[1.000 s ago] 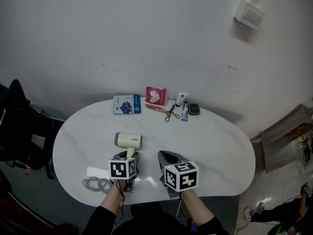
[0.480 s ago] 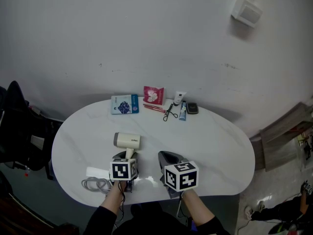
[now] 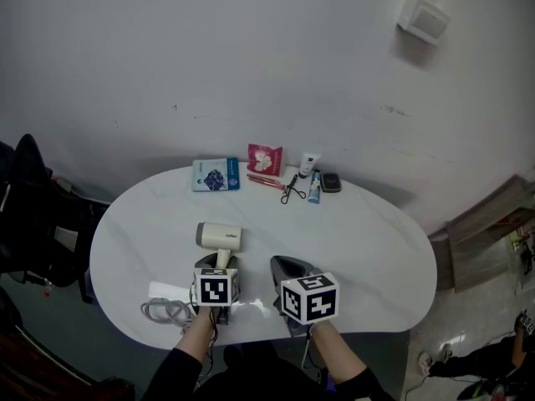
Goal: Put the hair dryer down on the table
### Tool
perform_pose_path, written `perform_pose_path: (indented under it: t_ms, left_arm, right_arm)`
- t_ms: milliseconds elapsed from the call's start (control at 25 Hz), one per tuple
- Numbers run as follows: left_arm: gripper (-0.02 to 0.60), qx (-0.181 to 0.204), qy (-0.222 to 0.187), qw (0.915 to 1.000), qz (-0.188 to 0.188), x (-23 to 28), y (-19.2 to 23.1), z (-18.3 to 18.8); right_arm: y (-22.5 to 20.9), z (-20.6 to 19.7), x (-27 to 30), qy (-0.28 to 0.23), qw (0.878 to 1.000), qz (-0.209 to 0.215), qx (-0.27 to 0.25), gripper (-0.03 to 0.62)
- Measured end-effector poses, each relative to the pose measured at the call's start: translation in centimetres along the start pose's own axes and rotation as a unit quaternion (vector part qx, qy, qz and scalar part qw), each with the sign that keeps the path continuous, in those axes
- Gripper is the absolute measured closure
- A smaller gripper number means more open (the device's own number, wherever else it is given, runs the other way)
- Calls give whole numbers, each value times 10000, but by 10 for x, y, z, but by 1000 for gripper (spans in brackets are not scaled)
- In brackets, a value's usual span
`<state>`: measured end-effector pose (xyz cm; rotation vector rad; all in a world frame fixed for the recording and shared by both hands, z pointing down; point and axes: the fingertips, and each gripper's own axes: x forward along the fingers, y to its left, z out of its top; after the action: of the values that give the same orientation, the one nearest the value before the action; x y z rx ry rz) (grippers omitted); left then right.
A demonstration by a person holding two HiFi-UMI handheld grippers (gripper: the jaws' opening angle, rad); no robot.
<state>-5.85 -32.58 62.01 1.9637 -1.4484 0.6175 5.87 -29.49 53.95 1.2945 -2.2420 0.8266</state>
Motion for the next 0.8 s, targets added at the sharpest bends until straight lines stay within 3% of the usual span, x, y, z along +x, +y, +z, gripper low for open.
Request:
perform_pose_path:
  t_ms: [800]
  left_arm:
    - [385, -147, -326, 9994, 4, -25, -4, 11]
  right_arm:
    - [10, 1, -10, -109, 9999, 38, -66, 592]
